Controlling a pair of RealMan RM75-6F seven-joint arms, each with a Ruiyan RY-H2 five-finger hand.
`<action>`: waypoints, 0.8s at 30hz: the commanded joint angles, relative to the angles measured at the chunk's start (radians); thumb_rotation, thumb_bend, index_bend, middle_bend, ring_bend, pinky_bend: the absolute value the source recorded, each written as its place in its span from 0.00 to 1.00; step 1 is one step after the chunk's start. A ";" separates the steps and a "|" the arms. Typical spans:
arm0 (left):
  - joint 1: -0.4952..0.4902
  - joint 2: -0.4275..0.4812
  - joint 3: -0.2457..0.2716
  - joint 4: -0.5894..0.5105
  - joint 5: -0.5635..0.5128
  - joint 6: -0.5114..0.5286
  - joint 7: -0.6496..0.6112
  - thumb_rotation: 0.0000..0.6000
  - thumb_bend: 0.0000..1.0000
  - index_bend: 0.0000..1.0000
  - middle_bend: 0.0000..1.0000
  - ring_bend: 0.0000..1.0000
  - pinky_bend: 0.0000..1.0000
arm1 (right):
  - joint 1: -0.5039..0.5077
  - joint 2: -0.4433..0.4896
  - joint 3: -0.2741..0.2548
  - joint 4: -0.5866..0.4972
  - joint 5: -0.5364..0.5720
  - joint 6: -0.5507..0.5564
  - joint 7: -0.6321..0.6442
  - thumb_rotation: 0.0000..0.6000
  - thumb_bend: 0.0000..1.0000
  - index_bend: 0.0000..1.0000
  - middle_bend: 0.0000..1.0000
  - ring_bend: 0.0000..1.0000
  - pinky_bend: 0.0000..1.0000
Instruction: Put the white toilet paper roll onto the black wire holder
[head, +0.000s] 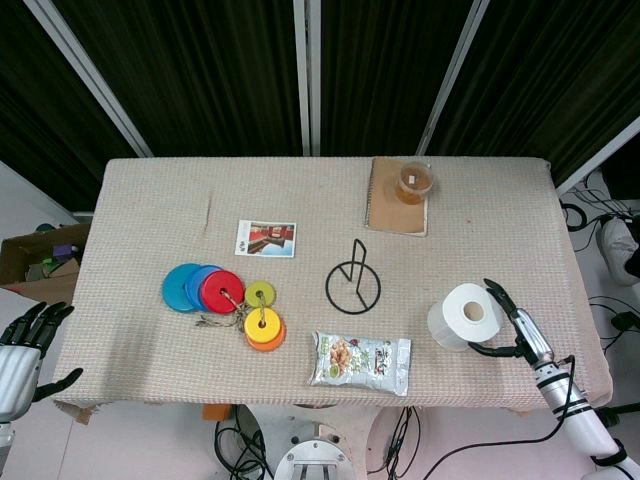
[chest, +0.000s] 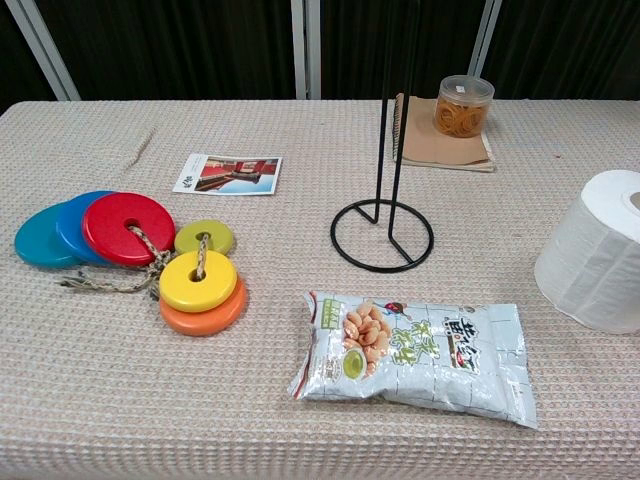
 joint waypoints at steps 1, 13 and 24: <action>-0.002 -0.002 0.000 0.001 0.000 -0.003 -0.002 1.00 0.06 0.14 0.15 0.10 0.21 | 0.003 0.002 -0.003 0.000 0.004 -0.006 0.004 1.00 0.00 0.00 0.00 0.00 0.00; -0.001 -0.007 -0.002 0.015 -0.005 0.001 -0.016 1.00 0.06 0.14 0.15 0.10 0.21 | 0.018 -0.009 -0.004 0.002 0.020 -0.019 0.007 1.00 0.00 0.00 0.00 0.00 0.00; -0.002 -0.009 -0.001 0.021 -0.005 -0.002 -0.022 1.00 0.06 0.14 0.15 0.10 0.21 | 0.049 -0.013 -0.020 0.008 0.000 -0.046 0.038 1.00 0.00 0.00 0.03 0.01 0.01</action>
